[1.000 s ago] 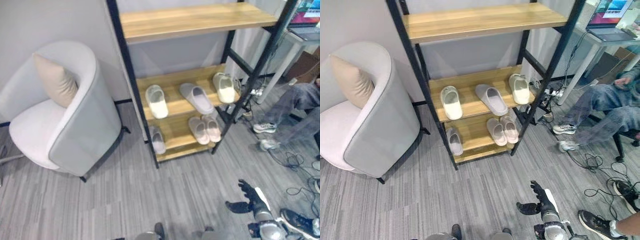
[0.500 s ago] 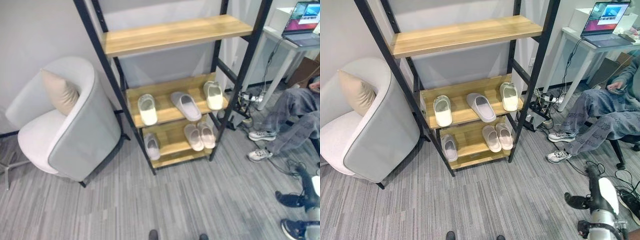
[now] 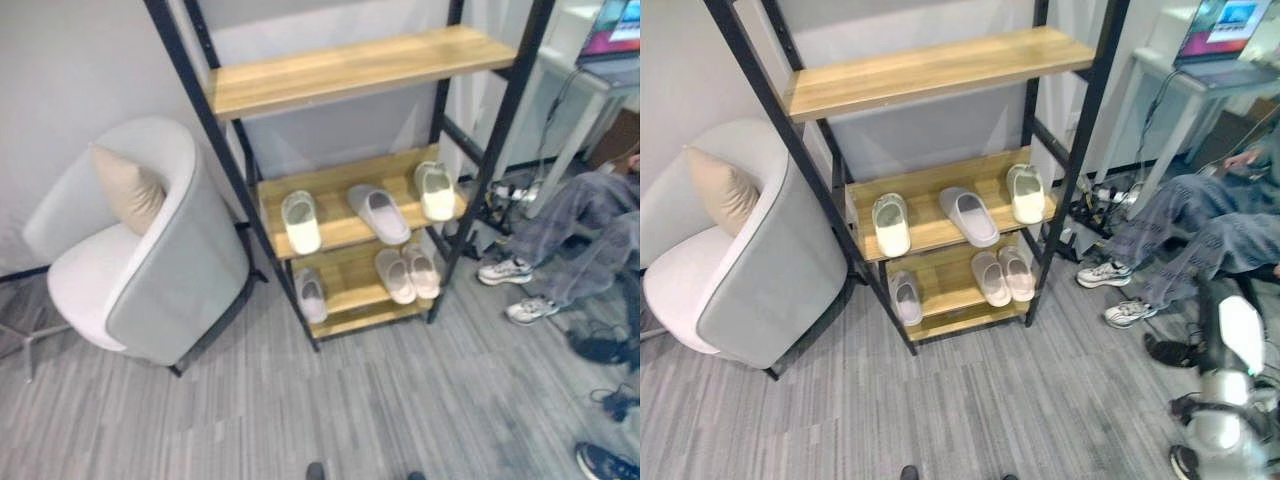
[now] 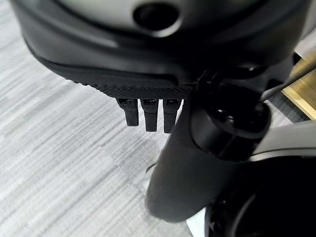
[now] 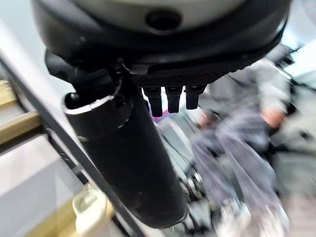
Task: Arrange the slippers neatly on the shoe rack.
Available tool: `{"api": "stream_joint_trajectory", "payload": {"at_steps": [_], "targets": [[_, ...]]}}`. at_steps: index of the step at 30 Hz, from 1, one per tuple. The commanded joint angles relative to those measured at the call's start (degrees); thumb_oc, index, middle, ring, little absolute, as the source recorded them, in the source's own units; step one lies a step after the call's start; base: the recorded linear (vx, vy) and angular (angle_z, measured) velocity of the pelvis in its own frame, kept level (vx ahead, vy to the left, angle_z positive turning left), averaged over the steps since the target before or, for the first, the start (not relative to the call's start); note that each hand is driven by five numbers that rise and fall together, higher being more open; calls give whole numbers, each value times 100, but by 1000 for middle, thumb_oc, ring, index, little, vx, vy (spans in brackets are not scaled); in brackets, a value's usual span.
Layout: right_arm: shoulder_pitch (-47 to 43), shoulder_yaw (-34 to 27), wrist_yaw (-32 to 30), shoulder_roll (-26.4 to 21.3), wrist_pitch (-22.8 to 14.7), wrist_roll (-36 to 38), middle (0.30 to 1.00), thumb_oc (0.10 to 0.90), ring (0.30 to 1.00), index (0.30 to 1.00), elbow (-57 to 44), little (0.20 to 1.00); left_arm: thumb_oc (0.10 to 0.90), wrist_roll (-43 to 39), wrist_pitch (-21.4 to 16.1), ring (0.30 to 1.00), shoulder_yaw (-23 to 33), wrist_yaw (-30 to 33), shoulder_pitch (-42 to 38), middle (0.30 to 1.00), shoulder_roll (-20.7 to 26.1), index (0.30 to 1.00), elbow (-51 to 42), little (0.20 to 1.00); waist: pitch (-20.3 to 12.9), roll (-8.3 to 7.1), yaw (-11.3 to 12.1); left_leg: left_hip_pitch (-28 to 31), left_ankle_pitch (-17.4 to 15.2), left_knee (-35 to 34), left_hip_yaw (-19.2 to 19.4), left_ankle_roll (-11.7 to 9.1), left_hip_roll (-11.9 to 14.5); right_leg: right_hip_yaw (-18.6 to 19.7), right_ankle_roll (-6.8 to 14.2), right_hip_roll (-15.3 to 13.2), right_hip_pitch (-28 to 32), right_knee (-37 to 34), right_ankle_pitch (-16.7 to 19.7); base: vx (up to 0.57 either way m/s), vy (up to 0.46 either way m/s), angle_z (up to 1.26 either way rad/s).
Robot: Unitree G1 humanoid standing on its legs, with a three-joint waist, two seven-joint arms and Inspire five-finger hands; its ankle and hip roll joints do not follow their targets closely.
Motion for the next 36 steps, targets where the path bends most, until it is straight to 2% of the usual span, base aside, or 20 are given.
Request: {"api": "stream_joint_trajectory", "payload": {"at_steps": [1,5,6,9,12,20,29,33,36], "targets": [[-1233,-187,-445,-933,-317,198,900,800,900,900,-51,900,800,-7,-318,900,-109,-113,-678,900,40,900,-5,900,98,-350,281,-80,-540,293,-385,108,54,68,52,-1,-345,615,-602,0,0,0],[-2116,540,-334,-1212,-291,455,900,800,900,900,464,900,800,-67,-324,900,-348,-113,-780,900,22,900,-37,900,230,-362,364,-176,-548,276,-404,102,50,78,49,-10,-442,619,-619,-16,12,6],[-2616,931,-314,-1315,-291,581,900,800,900,900,712,900,800,-134,-328,900,-437,-84,-835,900,11,900,-90,900,322,-368,397,-271,-534,298,-412,108,29,74,52,-27,-539,647,-599,-40,29,0],[-3223,1338,-289,-1345,-301,925,900,800,900,900,1156,900,800,-187,-348,900,-549,-62,-911,900,-1,900,-179,900,400,-364,428,-361,-530,323,-432,124,-7,57,59,-53,-602,660,-586,-23,37,3],[-3270,1297,-281,-1139,-383,1373,900,800,900,900,1160,900,800,-271,-320,900,-531,-26,-959,900,-14,900,-177,900,441,-361,422,-412,-523,333,-438,124,-28,34,63,-73,-624,653,-575,-7,22,8],[-3064,1125,-209,-928,-523,1726,900,800,900,900,1291,900,800,-208,-305,900,-476,-26,-873,900,10,900,-21,900,350,-395,443,-351,-602,354,-431,150,-69,25,75,-101,-520,583,-562,9,8,1],[-2471,851,1,-718,-530,1636,900,800,900,900,1050,900,800,-138,-287,900,-326,-89,-786,900,-15,900,109,900,84,-440,408,-87,-619,244,-372,172,-81,21,84,-116,-301,437,-507,19,3,-2],[-2470,830,-64,-792,-493,1474,900,800,900,900,1144,900,800,-97,-313,900,-407,-141,-735,900,-20,900,18,900,32,-424,422,-11,-617,164,-374,178,-97,9,98,-116,-218,307,-468,15,-4,0],[-3028,1139,-151,-1011,-493,1564,900,800,900,900,1602,900,800,16,-337,900,-613,-162,-674,900,18,900,13,900,43,-427,500,17,-651,135,-382,169,-103,-5,111,-117,-179,269,-483,35,-7,1]]}}
